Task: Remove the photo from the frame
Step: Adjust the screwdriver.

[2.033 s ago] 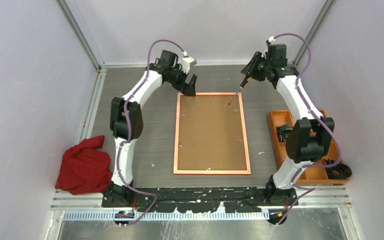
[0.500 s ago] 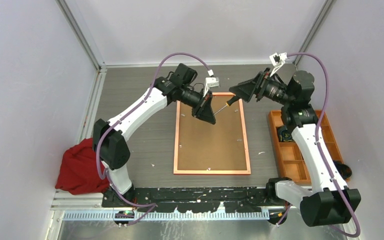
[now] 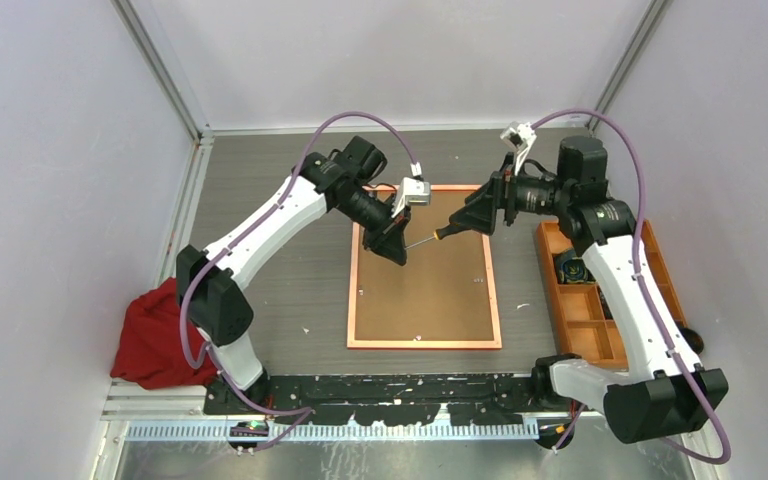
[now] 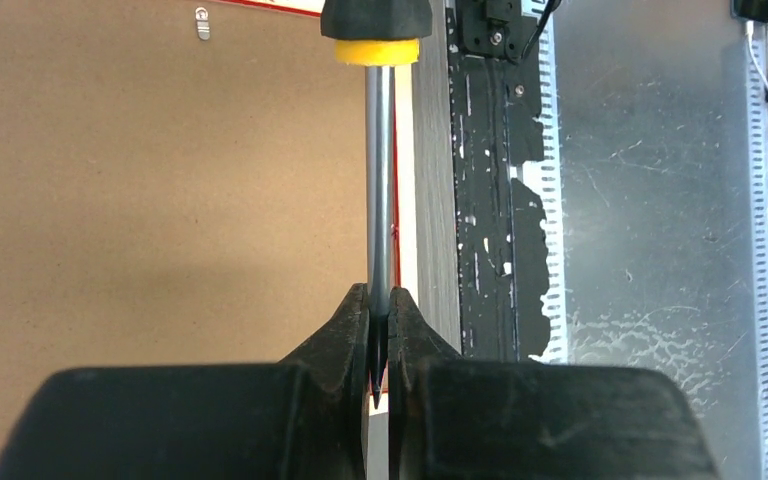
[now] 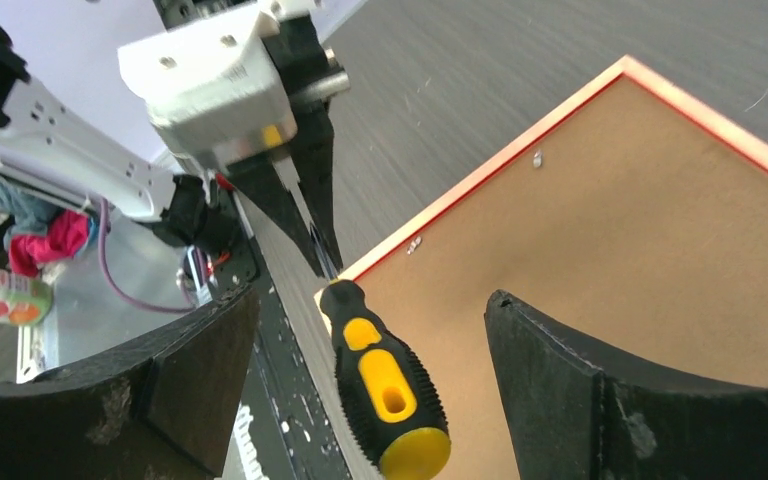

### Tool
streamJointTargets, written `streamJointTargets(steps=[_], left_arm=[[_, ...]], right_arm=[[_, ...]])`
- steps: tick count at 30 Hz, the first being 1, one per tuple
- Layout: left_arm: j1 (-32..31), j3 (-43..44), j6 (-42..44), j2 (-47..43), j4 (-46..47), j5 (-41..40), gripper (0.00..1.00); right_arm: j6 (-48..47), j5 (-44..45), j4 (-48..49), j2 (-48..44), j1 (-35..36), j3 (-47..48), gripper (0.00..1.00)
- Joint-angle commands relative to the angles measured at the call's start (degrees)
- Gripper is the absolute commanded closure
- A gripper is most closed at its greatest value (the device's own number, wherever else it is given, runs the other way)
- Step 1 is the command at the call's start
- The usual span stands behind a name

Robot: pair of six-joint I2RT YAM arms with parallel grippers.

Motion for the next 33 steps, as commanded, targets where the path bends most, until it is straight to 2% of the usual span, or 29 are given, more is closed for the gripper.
streamJointTargets(steps=[1,11,23,30,33], left_arm=[[0.16,1.01,3.2,-4.58,-0.17,0.2,1.0],[-0.4,1.92,3.63,-3.29,-0.94,-1.64,1.0],[-0.55,2.94,4.42,-1.42,-1.55,-4.38,1.0],[-0.55,3.72,4.02,-0.08,-1.18,-3.96,1.0],[-0.57,4.18,4.04,0.31,-1.09,-4.16,1.0]], right_arm=[[-8.38,-0.19,-8.32,1.01,2.16,2.84,0.13],[-9.22,0.77,-9.87,4.04,6.57,2.55,0.18],[-13.29,1.28,-14.06,3.44,7.1,3.76,0.25],[-12.98,-0.04,-14.91,5.29,7.7,4.34,0.49],[-13.41,0.62,-15.54,6.24,8.34,4.72,0.69]])
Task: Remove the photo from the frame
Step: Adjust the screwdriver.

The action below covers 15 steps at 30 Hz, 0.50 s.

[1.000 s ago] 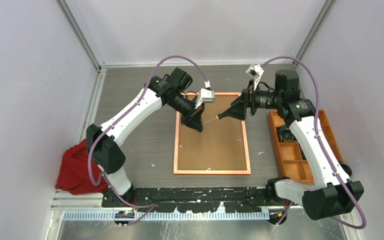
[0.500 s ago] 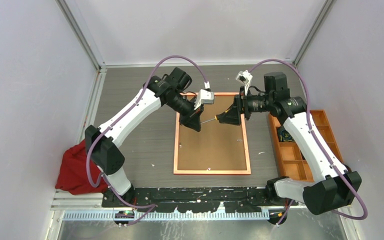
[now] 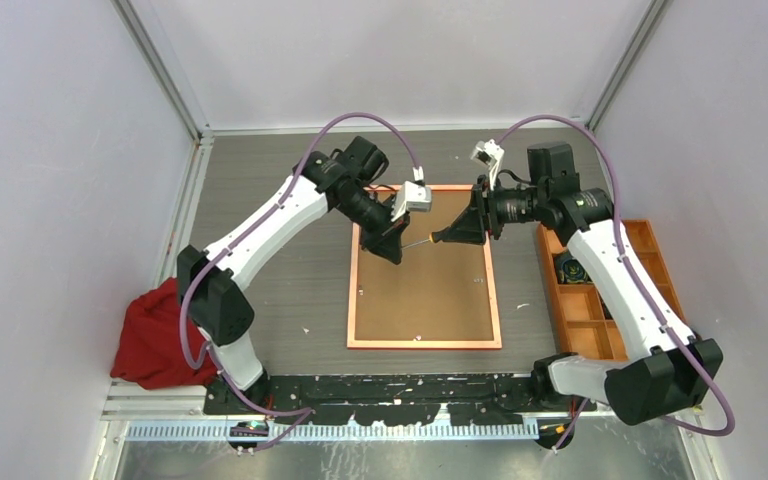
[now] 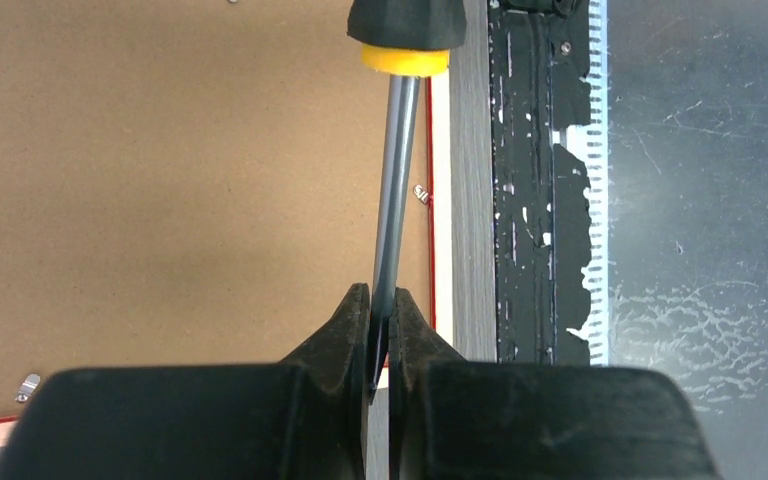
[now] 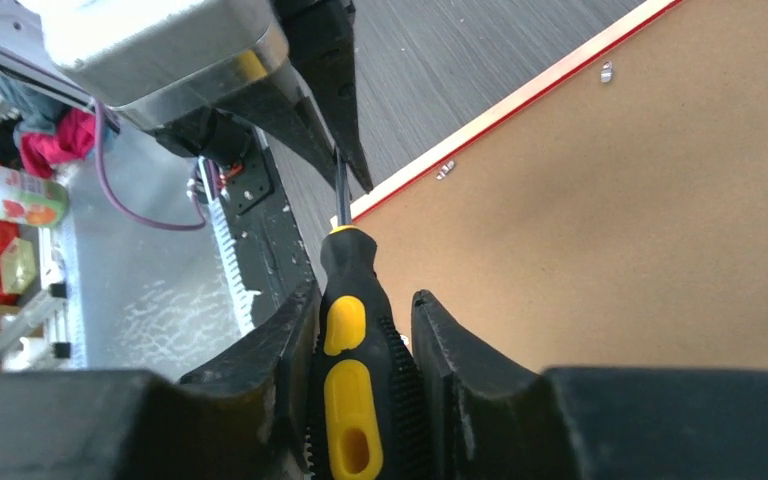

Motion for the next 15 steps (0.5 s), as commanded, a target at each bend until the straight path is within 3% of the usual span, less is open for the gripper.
streamJointTargets(steps=[1,3,5,7,9,11,15], left_arm=[[-0.09,3.01,-0.08,0.46,1.7,0.83,1.0],[0.0,3.27,-0.41,0.47,1.91,0.32,1.0],[0.39,3.07,-1.72,-0.08,3.46,-0.52,0.99],[2.04,1.98,-4.31,-1.46,6.67,0.5,0.92],[4.44,0.34,-7.62,-3.14,10.98,2.2,0.77],[7.21,-1.34,-11.02,-4.65,15.14,3.53,0.56],[12.96,-6.0,-20.52,-6.53,25.55,2.94,0.32]], right_arm=[[-1.1,-0.71,-1.59,1.29,1.7,2.96,0.79],[-2.52,-0.51,-3.01,1.66,2.05,3.55,0.96],[-3.64,-0.22,-3.56,1.54,2.02,3.65,0.99],[-4.04,0.48,-1.49,0.41,2.08,2.71,0.99],[-1.96,2.16,3.09,-1.35,2.01,0.72,0.99],[0.05,4.66,8.2,-2.94,1.92,-1.98,0.99],[2.73,10.69,16.93,-4.17,1.37,-5.8,0.99]])
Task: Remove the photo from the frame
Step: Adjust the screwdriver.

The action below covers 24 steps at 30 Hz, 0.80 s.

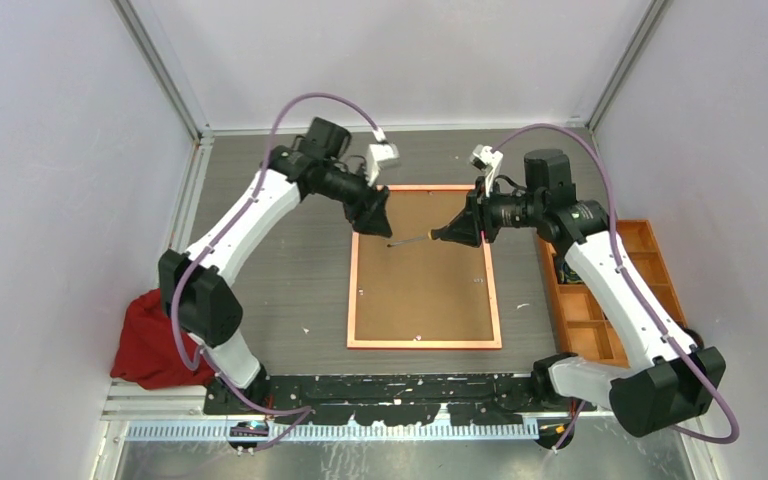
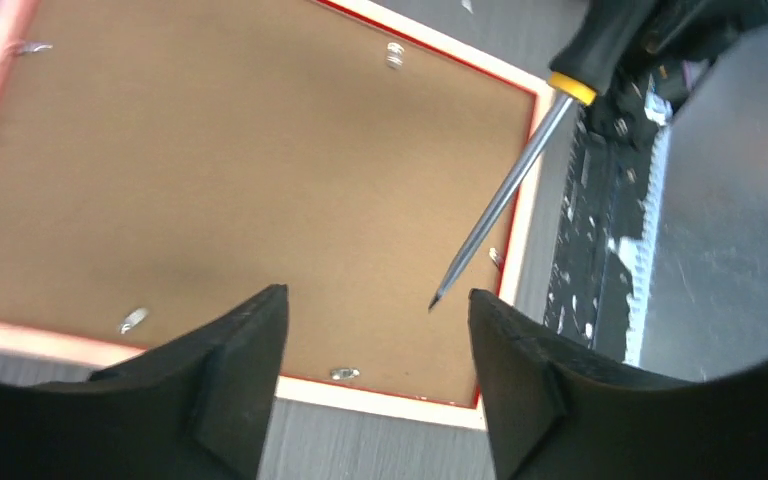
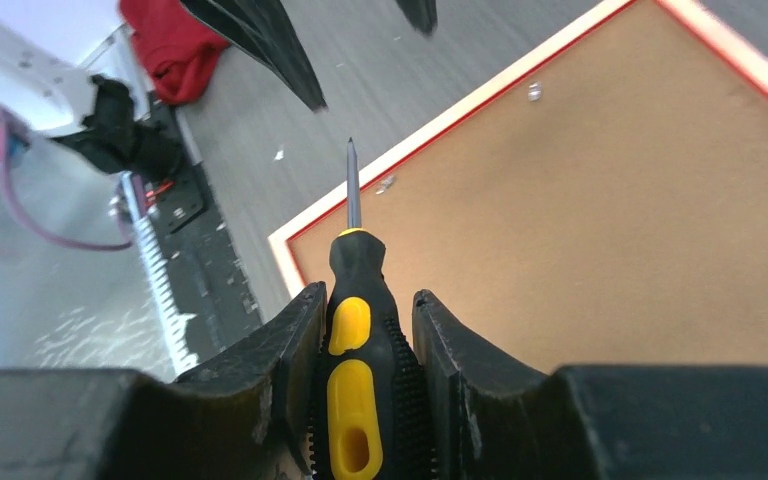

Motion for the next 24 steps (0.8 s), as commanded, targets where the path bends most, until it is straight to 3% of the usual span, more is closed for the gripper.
streamJointTargets(steps=[1,5,7,14,24], left_arm=[[6.22,-4.04,-13.47,-4.8,16.0,0.99,0.28],[10.73,-7.86,-21.16,-3.66,23.87,-6.19,0.15],[11.92,-8.84,-22.45,-1.75,25.2,-9.84,0.13],[12.55,-7.34,-28.76,8.18,25.72,-20.99,0.11],[12.88,-5.47,-34.11,18.3,28.57,-25.93,0.14]], right_arm=[[3.11,7.67,12.74,-2.22,-0.17,-3.02,0.99],[0.22,13.27,15.54,-0.53,-0.45,-4.24,0.99],[-0.77,16.32,16.49,0.56,-0.44,-4.26,0.99],[-3.53,25.43,29.6,2.9,-0.53,-8.88,0.99],[-8.09,22.41,44.82,9.54,-3.91,-11.32,0.99]])
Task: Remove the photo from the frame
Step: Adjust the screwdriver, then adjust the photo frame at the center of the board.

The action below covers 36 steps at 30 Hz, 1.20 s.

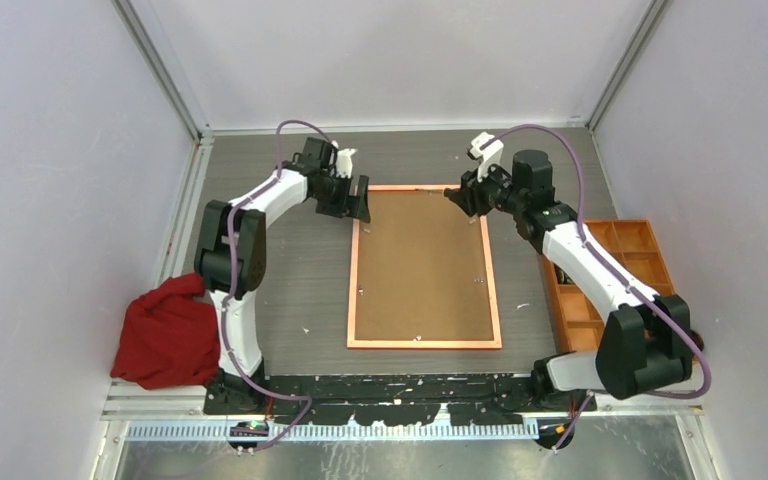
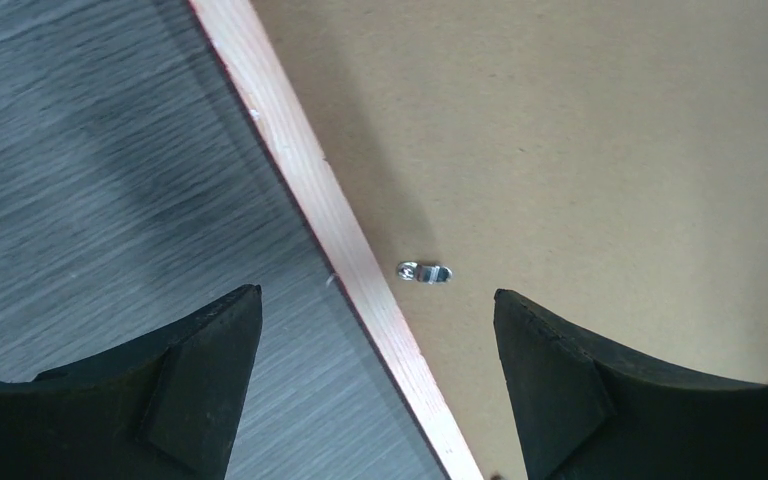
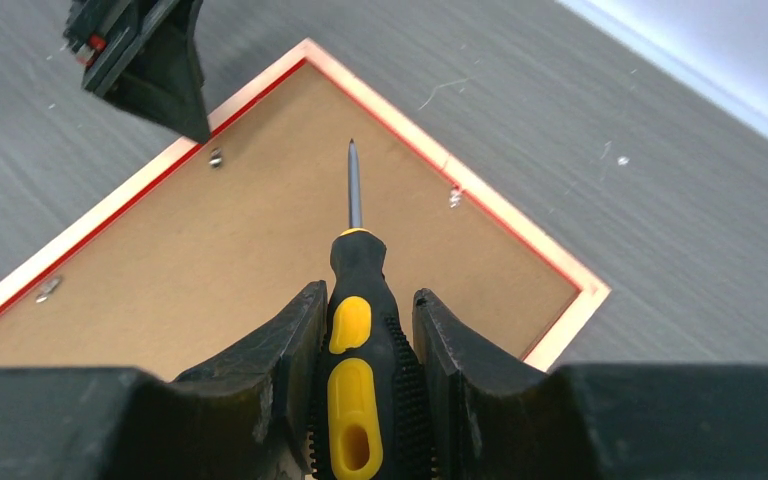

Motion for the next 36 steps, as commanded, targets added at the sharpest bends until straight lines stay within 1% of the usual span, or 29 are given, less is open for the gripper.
streamJointTargets(steps=[1,5,8,10,15,18,22,23,24,29,31,34,36], left_arm=[[0.27,2.53,-3.61,0.43,4.76,-2.83,0.14],[0.27,3.52,-5.2,2.08,5.64,-3.71,0.14],[0.27,4.77,-5.95,3.31,5.1,-5.16,0.15],[0.27,5.94,-6.27,4.34,4.14,-5.92,0.18],[0.27,7.46,-6.96,6.62,2.55,-7.83,0.25],[0.19,7.44,-7.08,7.41,2.36,-7.75,0.31],[0.11,7.63,-7.16,8.19,2.08,-7.55,0.35],[0.1,7.88,-7.12,8.47,1.77,-7.79,0.37],[0.09,8.15,-7.16,8.81,1.58,-7.93,0.41],[-0.74,9.21,-6.88,10.03,0.44,-9.18,0.49],[-1.15,9.85,-6.29,10.66,-0.47,-9.83,0.57],[-1.65,10.74,-5.11,11.45,-1.86,-11.79,0.65],[-1.82,11.15,-4.38,11.83,-2.42,-12.64,0.67]], right_arm=[[-2.78,-2.63,13.61,2.29,-2.6,0.3,0.99],[-2.04,-3.81,18.65,5.6,-4.99,0.46,0.99],[-1.27,-2.95,20.67,7.33,-6.16,0.34,0.99],[-1.14,-2.35,21.29,8.04,-6.54,0.01,0.99],[-1.09,-4.11,25.41,9.75,-7.73,-2.06,0.99],[-1.03,-4.3,25.46,10.39,-7.93,-2.14,0.99],[-0.19,-4.51,25.63,9.49,-8.34,-2.57,0.99],[0.18,-4.77,25.55,9.17,-8.49,-2.6,0.99],[0.57,-5.22,25.37,8.78,-8.61,-2.61,0.99],[1.82,-7.68,23.96,7.41,-9.24,-2.97,0.99],[2.93,-9.26,23.86,6.97,-9.75,-3.15,0.99],[4.01,-11.07,23.33,6.6,-10.76,-3.05,0.99],[4.6,-12.2,23.12,6.38,-11.62,-3.05,0.99]])
